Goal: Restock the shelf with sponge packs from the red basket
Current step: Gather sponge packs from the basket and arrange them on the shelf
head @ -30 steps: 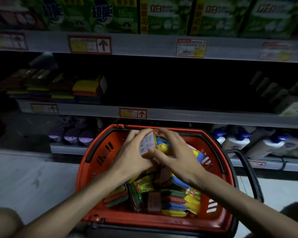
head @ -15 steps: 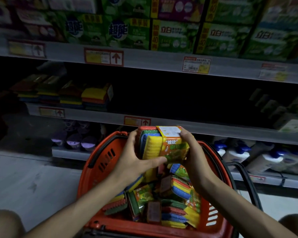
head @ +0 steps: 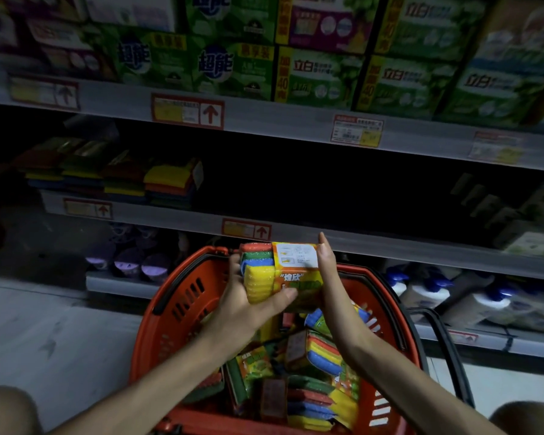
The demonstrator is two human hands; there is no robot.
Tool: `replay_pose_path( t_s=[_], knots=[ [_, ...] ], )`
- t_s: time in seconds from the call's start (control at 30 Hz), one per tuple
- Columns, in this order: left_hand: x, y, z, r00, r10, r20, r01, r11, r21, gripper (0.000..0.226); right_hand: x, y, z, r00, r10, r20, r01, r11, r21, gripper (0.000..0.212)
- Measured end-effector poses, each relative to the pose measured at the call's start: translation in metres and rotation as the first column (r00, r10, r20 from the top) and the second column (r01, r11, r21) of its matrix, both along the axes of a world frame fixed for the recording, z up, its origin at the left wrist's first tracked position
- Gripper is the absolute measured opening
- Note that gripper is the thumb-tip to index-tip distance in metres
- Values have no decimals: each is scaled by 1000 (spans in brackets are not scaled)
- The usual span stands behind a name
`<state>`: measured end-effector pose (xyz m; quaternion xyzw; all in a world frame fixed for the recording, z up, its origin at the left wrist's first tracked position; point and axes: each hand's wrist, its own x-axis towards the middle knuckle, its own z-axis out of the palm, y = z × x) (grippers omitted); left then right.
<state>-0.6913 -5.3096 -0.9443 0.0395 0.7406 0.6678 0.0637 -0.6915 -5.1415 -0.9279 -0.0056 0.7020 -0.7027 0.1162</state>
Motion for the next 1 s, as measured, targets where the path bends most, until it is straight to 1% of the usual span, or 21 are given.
replay_pose_path(
  t_s=[0.03,0.1,0.17,0.23,0.3,0.37,0.43,0.5,0.6,0.63,0.7,0.77,0.83,0.9,1.0],
  knots=[
    [-2,-1,3,1000,19,16,-19,999,37,60,-5,-2,2,1000,10,-7,-10,1000,10,73],
    [-8,-5,10,997,64,30,-67,992,105,70,-11,1,2,998,39,-57,-37,999,32,73],
    [-13,-9,16,998,63,-23,-60,991,117,78,-12,9,8,990,49,-136,-44,998,43,72],
    [-15,-11,18,998,51,-29,-47,991,126,77,-10,11,16,984,62,-166,-56,998,40,72],
    [-12,-11,16,998,63,-30,-58,989,134,74,-4,14,20,984,64,-164,-61,998,23,69],
    [-9,-9,14,994,98,-55,-90,986,138,77,-2,16,21,990,26,-136,-27,1000,-2,57],
    [-6,-6,11,990,128,-50,-120,983,137,81,-1,17,22,995,20,-93,-23,999,-29,46],
    [-4,-4,10,988,148,-51,-139,980,143,84,0,19,23,998,32,-55,-35,998,-51,44],
    [-3,-3,11,985,159,-63,-149,979,140,89,0,22,26,998,47,-42,-51,995,-92,41],
    [-2,-2,12,985,156,-68,-146,979,141,85,0,22,26,998,48,-41,-52,994,-96,41],
    [-2,-1,14,986,149,-69,-137,979,150,67,-1,23,26,998,48,-33,-51,994,-101,45],
    [-2,0,15,986,150,-72,-139,979,146,53,-1,22,26,998,48,-27,-51,993,-105,48],
    [-2,1,15,985,152,-79,-139,979,149,44,-1,22,26,999,46,-24,-48,993,-112,44],
    [-2,1,16,984,150,-93,-137,982,132,41,-2,22,26,999,43,-12,-44,990,-133,44],
    [-3,1,18,985,144,-97,-132,984,123,48,-2,22,26,999,44,-5,-44,990,-136,48]
  ],
)
